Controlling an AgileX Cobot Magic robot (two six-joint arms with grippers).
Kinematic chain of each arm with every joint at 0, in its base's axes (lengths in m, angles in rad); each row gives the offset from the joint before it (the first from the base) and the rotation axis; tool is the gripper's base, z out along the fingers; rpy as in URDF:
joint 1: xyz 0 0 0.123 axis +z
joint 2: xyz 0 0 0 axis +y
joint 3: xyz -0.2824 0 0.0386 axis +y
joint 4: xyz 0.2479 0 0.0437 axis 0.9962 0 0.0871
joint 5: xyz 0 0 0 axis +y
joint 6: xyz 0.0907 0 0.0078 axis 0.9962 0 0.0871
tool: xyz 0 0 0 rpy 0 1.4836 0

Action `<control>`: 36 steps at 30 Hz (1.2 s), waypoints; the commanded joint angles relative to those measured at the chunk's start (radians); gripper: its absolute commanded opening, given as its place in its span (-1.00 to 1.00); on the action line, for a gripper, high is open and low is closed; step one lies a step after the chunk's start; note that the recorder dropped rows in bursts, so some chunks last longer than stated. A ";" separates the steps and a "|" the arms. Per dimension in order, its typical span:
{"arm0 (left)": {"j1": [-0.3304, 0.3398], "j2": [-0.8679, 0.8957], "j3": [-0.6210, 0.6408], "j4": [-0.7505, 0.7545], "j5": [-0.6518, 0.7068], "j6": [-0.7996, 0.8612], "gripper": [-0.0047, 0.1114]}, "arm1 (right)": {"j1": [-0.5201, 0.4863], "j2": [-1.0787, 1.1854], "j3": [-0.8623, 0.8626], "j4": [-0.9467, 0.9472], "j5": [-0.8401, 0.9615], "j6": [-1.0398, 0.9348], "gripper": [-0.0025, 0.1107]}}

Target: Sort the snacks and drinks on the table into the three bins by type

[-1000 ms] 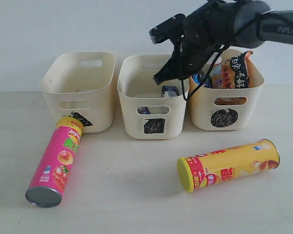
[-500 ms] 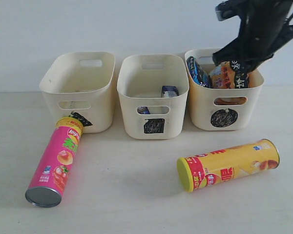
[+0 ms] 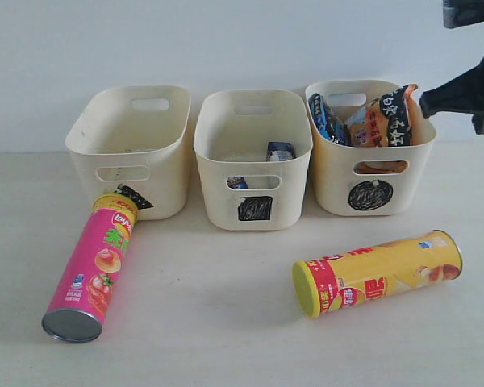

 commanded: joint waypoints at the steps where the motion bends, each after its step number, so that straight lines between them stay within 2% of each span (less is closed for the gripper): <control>1: 0.003 -0.004 -0.003 -0.003 -0.001 -0.008 -0.84 | -0.009 -0.122 0.102 0.008 -0.023 0.035 -0.96; 9: 0.003 -0.004 -0.003 -0.003 -0.001 -0.008 -0.84 | -0.009 -0.328 0.248 0.008 -0.048 0.061 -0.96; 14: 0.003 -0.004 -0.003 -0.003 -0.001 -0.008 -0.84 | -0.009 -0.432 0.308 0.008 0.000 0.059 -0.96; 18: 0.003 -0.004 -0.003 -0.003 -0.001 -0.008 -0.84 | -0.009 -0.494 0.310 0.008 0.081 0.059 -0.96; 28: 0.003 -0.004 -0.003 -0.003 0.001 -0.008 -0.84 | -0.009 -0.523 0.310 -0.036 0.038 0.057 -0.96; 31: 0.003 -0.004 -0.003 -0.003 0.001 -0.008 -0.84 | -0.009 -0.552 0.336 -0.036 -0.030 0.044 -0.96; 36: 0.003 -0.004 -0.003 -0.003 0.001 -0.008 -0.84 | -0.009 -0.681 0.483 -0.023 -0.201 0.000 -0.96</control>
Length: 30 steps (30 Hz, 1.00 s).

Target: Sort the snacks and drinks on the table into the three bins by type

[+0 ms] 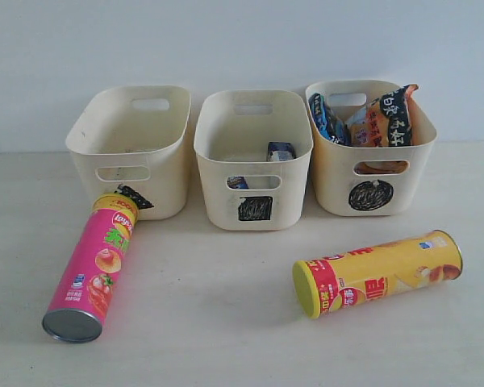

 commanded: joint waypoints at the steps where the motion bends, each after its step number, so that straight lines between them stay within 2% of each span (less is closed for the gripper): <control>1: 0.003 -0.004 -0.003 -0.003 0.001 -0.008 -0.84 | -0.003 -0.118 0.130 0.003 -0.136 -0.029 -0.96; 5: 0.003 -0.004 -0.003 -0.003 -0.003 -0.008 -0.84 | -0.006 -0.218 0.218 0.003 -0.137 -0.029 -0.96; 14: 0.003 -0.004 -0.003 -0.003 -0.003 -0.008 -0.84 | -0.123 -0.384 0.344 0.026 -0.161 -0.027 -0.96; 19: 0.003 -0.004 -0.003 -0.003 -0.001 -0.008 -0.84 | -0.131 -0.516 0.446 0.035 -0.234 -0.029 -0.96; 30: 0.003 -0.004 -0.003 -0.003 -0.001 -0.008 -0.84 | -0.131 -0.802 0.612 0.064 -0.241 -0.029 -0.96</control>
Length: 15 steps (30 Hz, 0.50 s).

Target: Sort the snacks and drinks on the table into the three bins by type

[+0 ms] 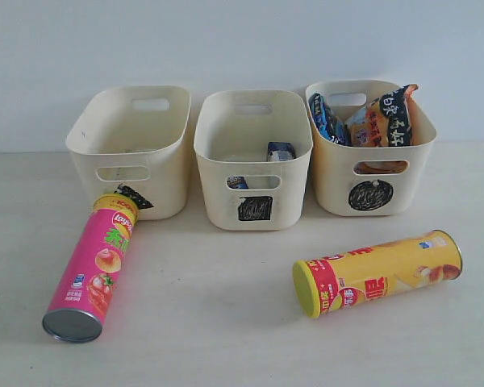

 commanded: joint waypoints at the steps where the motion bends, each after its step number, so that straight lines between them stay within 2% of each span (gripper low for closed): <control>1: 0.003 -0.004 -0.003 -0.003 -0.001 -0.008 -0.84 | -0.002 -0.082 0.037 0.005 -0.020 -0.010 -0.96; 7: 0.003 -0.004 -0.003 -0.003 -0.001 -0.008 -0.84 | -0.002 -0.085 0.038 0.010 -0.021 -0.010 -0.96; 12: 0.003 -0.004 -0.003 -0.003 -0.001 -0.008 -0.84 | -0.002 -0.087 0.072 0.203 -0.065 -0.198 -0.96; 15: 0.003 -0.004 -0.003 -0.003 -0.001 -0.008 -0.84 | -0.002 -0.107 0.142 0.222 -0.147 -0.196 -0.96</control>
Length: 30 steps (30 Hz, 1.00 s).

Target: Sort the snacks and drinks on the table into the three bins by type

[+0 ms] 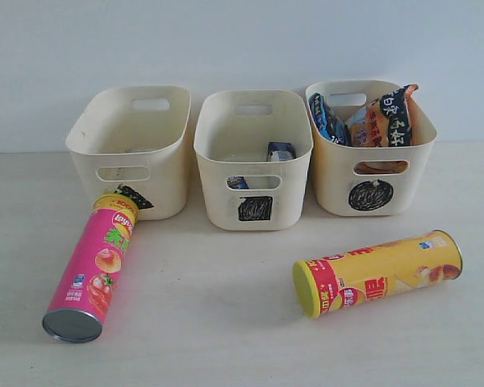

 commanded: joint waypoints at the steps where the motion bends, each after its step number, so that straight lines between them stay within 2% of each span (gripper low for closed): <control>1: 0.003 -0.004 -0.003 -0.003 -0.001 -0.008 -0.84 | -0.002 -0.042 0.083 0.042 -0.086 -0.025 -0.96; 5: 0.003 -0.004 -0.003 -0.003 -0.001 -0.008 -0.84 | -0.002 -0.115 0.135 0.081 -0.074 -0.048 -0.96; 15: 0.003 -0.004 -0.003 -0.003 -0.002 -0.008 -0.84 | -0.002 -0.115 0.175 0.117 -0.102 -0.117 -0.96; 21: 0.003 -0.004 -0.003 -0.003 -0.002 -0.008 -0.84 | -0.002 -0.115 0.239 0.124 -0.197 -0.126 -0.96; 30: 0.003 -0.004 -0.003 -0.003 -0.002 -0.008 -0.84 | -0.002 -0.115 0.239 0.126 -0.142 -0.124 -0.96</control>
